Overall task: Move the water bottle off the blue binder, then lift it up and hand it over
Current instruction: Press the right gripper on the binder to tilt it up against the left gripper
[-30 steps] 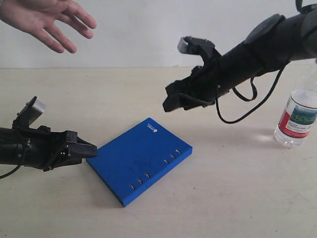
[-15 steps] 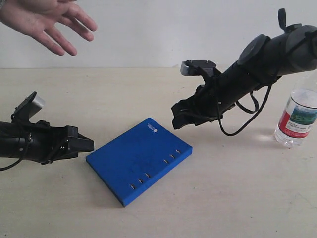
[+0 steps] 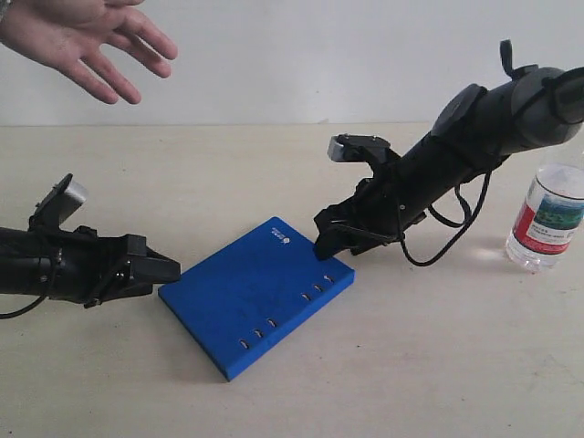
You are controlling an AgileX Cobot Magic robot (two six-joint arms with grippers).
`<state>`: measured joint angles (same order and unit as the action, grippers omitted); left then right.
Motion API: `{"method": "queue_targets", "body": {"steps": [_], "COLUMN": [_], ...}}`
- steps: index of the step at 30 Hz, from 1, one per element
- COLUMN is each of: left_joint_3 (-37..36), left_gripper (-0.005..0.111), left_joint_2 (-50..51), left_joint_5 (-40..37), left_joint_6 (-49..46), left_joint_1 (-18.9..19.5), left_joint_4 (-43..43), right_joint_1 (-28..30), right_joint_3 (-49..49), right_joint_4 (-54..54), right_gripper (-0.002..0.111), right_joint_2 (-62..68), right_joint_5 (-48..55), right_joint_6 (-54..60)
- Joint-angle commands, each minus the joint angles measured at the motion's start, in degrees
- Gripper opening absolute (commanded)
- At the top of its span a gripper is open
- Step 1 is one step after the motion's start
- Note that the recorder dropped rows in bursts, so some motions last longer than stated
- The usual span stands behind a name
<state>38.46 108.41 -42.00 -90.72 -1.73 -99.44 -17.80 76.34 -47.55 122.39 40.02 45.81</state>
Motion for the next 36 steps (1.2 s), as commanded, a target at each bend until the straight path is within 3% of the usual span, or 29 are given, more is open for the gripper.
{"method": "queue_targets", "body": {"steps": [1, 7, 13, 15, 16, 19, 26, 36], "left_joint_3": [0.2, 0.2, 0.2, 0.2, 0.2, 0.2, 0.2, 0.2], "left_gripper": [0.054, 0.054, 0.054, 0.054, 0.054, 0.054, 0.052, 0.052], "left_joint_2": [0.4, 1.8, 6.0, 8.3, 8.7, 8.0, -0.2, -0.7], "left_joint_5": [-3.3, -4.9, -9.0, -10.6, -10.9, -10.9, -11.0, -16.3], "left_joint_6": [-0.1, -0.1, 2.6, 2.5, 1.3, -0.4, -0.8, -0.8], "left_joint_1": [-0.1, -0.1, -0.1, -0.1, -0.1, -0.1, -0.1, -0.1], "left_joint_4": [-0.5, -0.5, 3.5, 4.3, 4.3, 4.3, 4.6, 4.1], "right_joint_1": [0.1, 0.1, 0.1, 0.1, 0.1, 0.1, 0.1, 0.1], "right_joint_3": [-0.2, -0.2, -0.2, -0.2, -0.2, -0.2, -0.2, -0.3], "right_joint_4": [-5.7, -16.0, -22.0, -25.1, -25.2, -24.0, -25.2, -23.8], "right_gripper": [0.059, 0.059, 0.057, 0.043, 0.027, 0.001, 0.0, 0.0], "right_joint_2": [1.7, 1.7, 1.5, 1.5, 1.3, 1.3, -2.7, -8.9], "right_joint_5": [7.7, 20.7, 29.9, 29.9, 29.9, 29.9, 29.9, 29.9], "right_joint_6": [6.1, 16.7, 20.1, 22.5, 22.5, 22.5, 23.9, 22.0]}}
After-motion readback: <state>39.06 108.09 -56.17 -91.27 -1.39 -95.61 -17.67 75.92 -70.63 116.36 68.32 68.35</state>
